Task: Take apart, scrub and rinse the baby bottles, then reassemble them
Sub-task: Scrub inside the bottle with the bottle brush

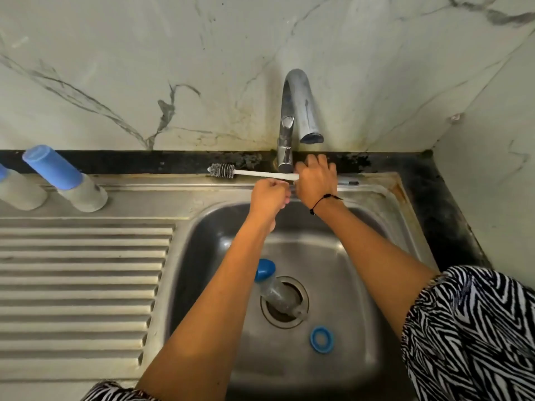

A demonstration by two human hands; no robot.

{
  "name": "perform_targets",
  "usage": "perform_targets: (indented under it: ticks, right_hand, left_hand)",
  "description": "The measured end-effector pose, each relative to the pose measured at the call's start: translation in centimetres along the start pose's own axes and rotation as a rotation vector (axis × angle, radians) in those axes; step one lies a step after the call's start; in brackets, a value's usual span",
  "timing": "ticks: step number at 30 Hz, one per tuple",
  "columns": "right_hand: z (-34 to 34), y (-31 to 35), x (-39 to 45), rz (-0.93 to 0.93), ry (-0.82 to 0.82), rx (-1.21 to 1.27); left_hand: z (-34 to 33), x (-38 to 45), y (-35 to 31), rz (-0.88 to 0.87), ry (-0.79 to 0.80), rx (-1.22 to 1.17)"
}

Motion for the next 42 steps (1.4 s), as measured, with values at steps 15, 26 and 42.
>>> perform_targets:
  ticks: [15,26,42]
  right_hand:
    - [-4.7,-0.3,-20.7,-0.112,0.442,0.460]
    - [-5.5,-2.9,-22.8,-0.327,0.424,0.411]
    - [-8.9,-1.1,-20.7,-0.327,0.486,0.375]
  left_hand:
    - [-0.4,-11.2,12.0,0.234,0.033,-0.097]
    - [-1.7,-11.0,16.6,0.345,0.049,0.208]
    - [-0.1,-7.6,19.6,0.553,-0.269,0.486]
Point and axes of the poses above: each hand's wrist, its own x-axis towards the middle knuckle, its own z-axis out of the back of the hand, y = z × x, the point moved 6 cm from there along x, towards the middle knuckle, and after that the axes turned 4 degrees about y, right-handed, at the moved point
